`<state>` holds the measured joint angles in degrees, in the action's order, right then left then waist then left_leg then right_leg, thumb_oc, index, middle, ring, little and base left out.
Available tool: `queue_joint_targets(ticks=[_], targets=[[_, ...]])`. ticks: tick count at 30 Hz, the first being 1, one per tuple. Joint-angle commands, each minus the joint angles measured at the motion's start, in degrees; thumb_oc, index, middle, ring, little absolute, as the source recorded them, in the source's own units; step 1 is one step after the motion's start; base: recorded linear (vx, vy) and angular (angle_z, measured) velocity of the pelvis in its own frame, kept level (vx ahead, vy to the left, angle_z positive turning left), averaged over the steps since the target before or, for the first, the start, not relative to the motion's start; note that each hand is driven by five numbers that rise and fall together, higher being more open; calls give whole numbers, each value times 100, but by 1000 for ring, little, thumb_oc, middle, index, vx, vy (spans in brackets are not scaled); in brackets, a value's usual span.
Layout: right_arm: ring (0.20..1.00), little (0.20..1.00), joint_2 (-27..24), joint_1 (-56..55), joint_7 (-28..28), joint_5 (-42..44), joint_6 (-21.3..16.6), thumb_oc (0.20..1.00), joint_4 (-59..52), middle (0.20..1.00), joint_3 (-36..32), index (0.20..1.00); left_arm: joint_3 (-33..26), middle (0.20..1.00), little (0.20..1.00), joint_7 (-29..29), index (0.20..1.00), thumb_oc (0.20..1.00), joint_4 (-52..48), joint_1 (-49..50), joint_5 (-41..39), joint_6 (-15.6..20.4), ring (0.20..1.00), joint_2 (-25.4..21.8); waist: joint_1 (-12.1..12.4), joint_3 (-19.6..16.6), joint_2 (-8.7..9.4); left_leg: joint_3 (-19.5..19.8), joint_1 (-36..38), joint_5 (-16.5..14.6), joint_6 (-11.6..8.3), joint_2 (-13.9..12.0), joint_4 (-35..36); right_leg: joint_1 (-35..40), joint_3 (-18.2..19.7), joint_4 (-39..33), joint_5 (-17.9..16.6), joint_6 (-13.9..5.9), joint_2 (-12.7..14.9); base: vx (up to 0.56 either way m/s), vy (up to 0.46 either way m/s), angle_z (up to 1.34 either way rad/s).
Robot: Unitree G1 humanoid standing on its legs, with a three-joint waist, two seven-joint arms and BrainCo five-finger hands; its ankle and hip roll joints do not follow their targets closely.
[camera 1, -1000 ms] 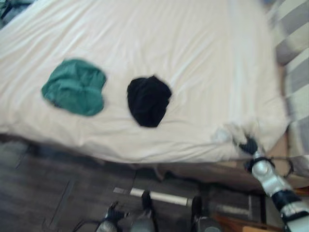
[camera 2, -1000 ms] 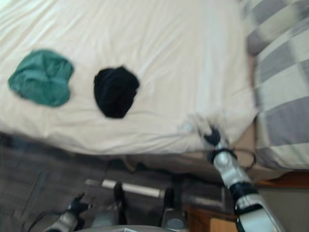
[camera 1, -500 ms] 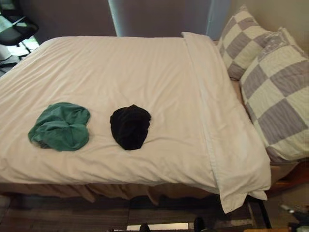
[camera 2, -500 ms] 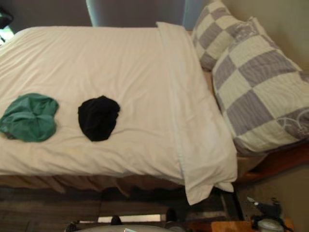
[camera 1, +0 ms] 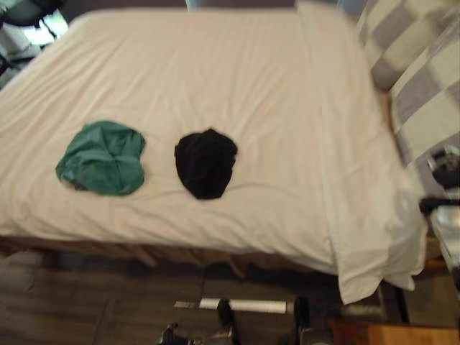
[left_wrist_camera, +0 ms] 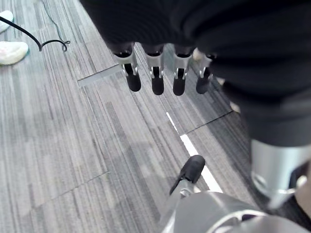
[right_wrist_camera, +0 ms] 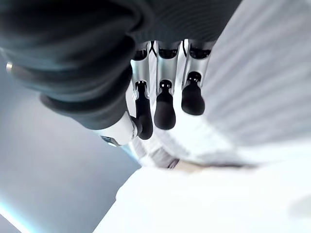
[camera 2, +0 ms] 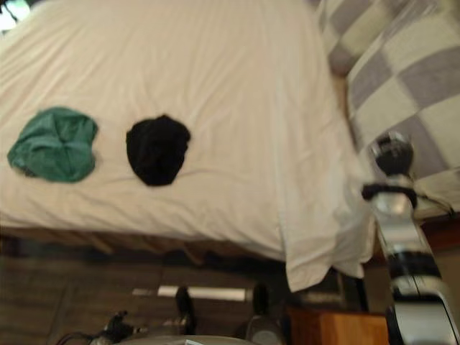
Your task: Tidy up the quilt and then pick up the clothes from the bed and put them into the laundry hamper.
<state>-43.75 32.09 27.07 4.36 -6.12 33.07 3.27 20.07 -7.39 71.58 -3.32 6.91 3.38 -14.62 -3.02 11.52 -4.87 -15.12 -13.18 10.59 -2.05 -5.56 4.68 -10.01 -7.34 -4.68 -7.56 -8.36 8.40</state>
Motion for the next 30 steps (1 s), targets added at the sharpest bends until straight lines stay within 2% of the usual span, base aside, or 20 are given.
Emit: queue_joint_targets(ticks=[1,3,6,7,8,9,10,11,13,15,16,18,20,21,22,23,25,28,30], targets=[[200,200,147,694,355,-21,-13,200,945,200,190,200,-3,1000,1000,-276,1000,1000,170,-425,-288,91,1000,-191,177,642,261,17,172,-757,-193,18,-400,-403,135,692,566,42,77,-163,23,9],[200,200,388,870,351,275,-28,200,1677,200,265,200,49,1000,1000,-268,1000,1000,109,-463,-469,114,1000,-155,196,787,161,4,-96,-828,-175,22,-721,-705,169,1103,701,83,98,-157,28,2],[200,200,1013,647,198,1003,-94,200,2825,200,72,200,51,1000,1000,-299,1000,1000,193,-516,-558,65,1000,-128,191,871,95,47,-377,-1016,-135,18,-1212,-973,235,1541,883,134,78,-85,-4,-3],[200,200,1215,475,164,1109,-77,200,3067,200,33,200,29,1000,1000,-321,1000,1000,231,-516,-546,46,1000,-122,189,870,92,45,-377,-1054,-128,2,-1283,-988,226,1620,915,149,69,-20,-4,5],[200,200,1215,475,164,1109,-77,200,3067,200,33,200,29,1000,1000,-320,1000,1000,231,-516,-546,46,1000,-122,189,870,92,45,-378,-1054,-128,2,-1284,-989,227,1620,916,149,69,38,-21,5],[200,200,1703,-206,65,1184,-39,200,3342,200,-82,200,-94,1000,1000,-373,1000,1000,332,-505,-546,-12,1000,-91,148,804,118,42,-261,-1119,-119,-26,-1294,-899,210,1620,953,168,53,46,-16,7],[200,200,1704,-207,65,1184,-38,200,3342,200,-82,200,-93,1000,1000,-373,1000,1000,332,-505,-546,-12,1000,-92,148,804,118,41,-261,-1119,-119,-26,-1293,-899,210,1620,953,168,53,122,-17,6],[200,200,2037,-972,-44,1335,-87,200,3473,200,-349,200,-248,1000,1000,-419,1000,1000,386,-443,-500,-11,1000,-52,53,715,160,-5,-94,-1140,-119,-38,-1171,-749,180,1484,941,161,46,126,-2,4],[200,200,2320,-1755,-226,1312,-35,200,3641,200,-483,200,-358,1000,1000,-434,1000,1000,428,-334,-417,-21,1000,-39,-76,528,225,-63,201,-1094,-133,-40,-946,-482,160,1263,874,150,8,177,-6,-1],[200,200,2508,-2437,-366,1120,11,200,3694,200,-518,200,-460,1000,1000,-458,1000,1000,438,-235,-354,-18,1000,-55,-195,359,280,-80,483,-1050,-144,-24,-685,-222,135,1022,823,130,-14,144,-7,-9],[200,200,2508,-2437,-365,1120,11,200,3694,200,-518,200,-460,1000,1000,-458,1000,1000,437,-235,-354,-18,1000,-55,-194,356,280,-80,481,-1048,-144,-24,-683,-224,135,1020,821,131,-15,117,-7,-6],[200,200,2793,-3141,-645,592,222,200,3967,200,-235,200,-520,1000,1000,-457,1000,1000,436,-140,-277,-14,1000,-60,-307,116,346,-88,888,-949,-164,15,-219,166,85,630,705,69,-47,173,-20,6],[200,200,2919,-3339,-778,294,340,200,4146,200,-22,200,-501,1000,1000,-453,1000,1000,403,-117,-251,12,1000,-56,-309,-15,377,-83,1032,-901,-173,42,-71,334,46,404,625,51,-67,119,-36,19],[489,489,2942,-3350,-825,194,367,489,4204,489,54,489,-499,1000,1000,-447,1000,1000,384,-115,-251,27,1000,-62,-308,-28,385,-79,1071,-919,-171,58,-88,410,44,322,596,40,-59,42,-21,4],[1000,1000,2945,-3302,-862,108,403,1000,4272,1000,134,1000,-505,1000,1000,-441,1000,1000,356,-126,-276,45,1000,-52,-293,-5,392,-87,1040,-980,-183,67,-221,499,32,250,582,29,-25,-32,15,-18],[1000,1000,2891,-3179,-945,-106,461,1000,4202,1000,342,1000,-509,1000,1000,-421,1000,1000,305,-171,-348,59,1000,-44,-269,83,423,-38,893,-1133,-239,77,-838,608,25,162,574,44,55,-77,48,-14],[1000,1000,2770,-2974,-1011,-343,465,1000,3974,1000,553,1000,-569,1000,1000,-420,1000,1000,295,-238,-423,82,1000,-21,-226,125,488,45,600,-1181,-399,-30,-1354,647,45,46,549,49,208,-82,150,3],[1000,1000,2683,-2781,-1107,-599,463,1000,3596,1000,802,1000,-671,1000,1000,-454,1000,1000,334,-200,-424,110,1000,-42,-148,81,516,123,685,-1013,-560,-497,-1177,629,123,8,450,-77,471,4,336,-11],[1000,1000,2670,-2736,-1203,-672,445,1000,3398,1000,890,1000,-724,1000,1000,-476,1000,1000,395,-165,-410,127,1000,-71,-114,-63,521,283,763,-629,-694,-950,-603,620,147,-8,404,-229,686,69,485,-31]])
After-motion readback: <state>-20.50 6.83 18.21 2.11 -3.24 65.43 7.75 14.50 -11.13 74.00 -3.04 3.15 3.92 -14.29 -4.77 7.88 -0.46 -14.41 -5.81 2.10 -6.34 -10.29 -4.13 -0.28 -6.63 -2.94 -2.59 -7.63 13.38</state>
